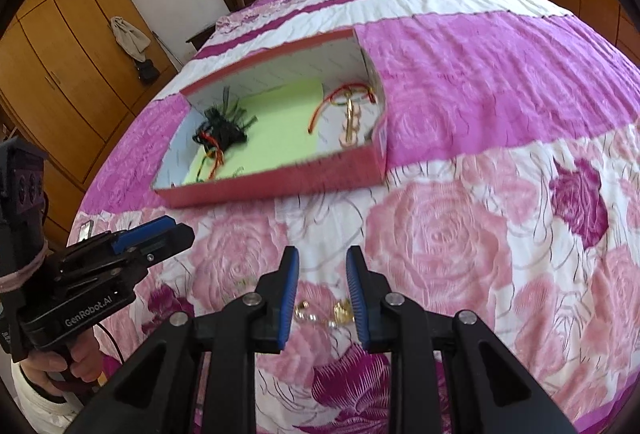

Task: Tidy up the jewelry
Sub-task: 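Grasp the pale green bead bracelet with the left tool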

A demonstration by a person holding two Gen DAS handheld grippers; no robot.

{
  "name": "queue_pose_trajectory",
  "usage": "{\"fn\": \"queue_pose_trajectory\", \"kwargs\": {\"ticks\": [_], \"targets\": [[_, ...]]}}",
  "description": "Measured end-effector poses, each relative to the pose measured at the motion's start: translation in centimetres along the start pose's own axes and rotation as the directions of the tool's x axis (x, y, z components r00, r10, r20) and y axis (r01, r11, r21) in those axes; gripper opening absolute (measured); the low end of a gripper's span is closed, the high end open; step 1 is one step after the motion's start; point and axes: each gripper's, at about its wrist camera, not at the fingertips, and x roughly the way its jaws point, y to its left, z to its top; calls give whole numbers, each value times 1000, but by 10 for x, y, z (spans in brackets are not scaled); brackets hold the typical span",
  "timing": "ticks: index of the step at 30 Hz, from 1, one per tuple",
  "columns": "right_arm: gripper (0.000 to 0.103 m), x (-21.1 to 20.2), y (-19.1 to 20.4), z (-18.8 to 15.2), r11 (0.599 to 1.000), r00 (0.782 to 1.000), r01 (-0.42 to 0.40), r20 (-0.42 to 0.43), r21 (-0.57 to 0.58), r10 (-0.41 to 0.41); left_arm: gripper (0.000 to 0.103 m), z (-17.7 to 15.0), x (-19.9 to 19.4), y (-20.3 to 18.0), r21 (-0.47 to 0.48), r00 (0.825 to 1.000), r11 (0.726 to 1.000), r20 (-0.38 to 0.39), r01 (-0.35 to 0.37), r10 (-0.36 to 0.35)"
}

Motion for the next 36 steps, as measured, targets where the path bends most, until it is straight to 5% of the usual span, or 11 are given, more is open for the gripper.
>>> {"fn": "queue_pose_trajectory", "kwargs": {"ticks": [22, 36], "targets": [[37, 6, -26, -29, 999, 998, 36, -58, 41, -33, 36, -35, 36, -30, 78, 988, 996, -153, 43, -31], [38, 10, -36, -30, 998, 998, 32, -64, 62, -28, 39, -44, 62, -41, 153, 988, 988, -145, -27, 50]]}}
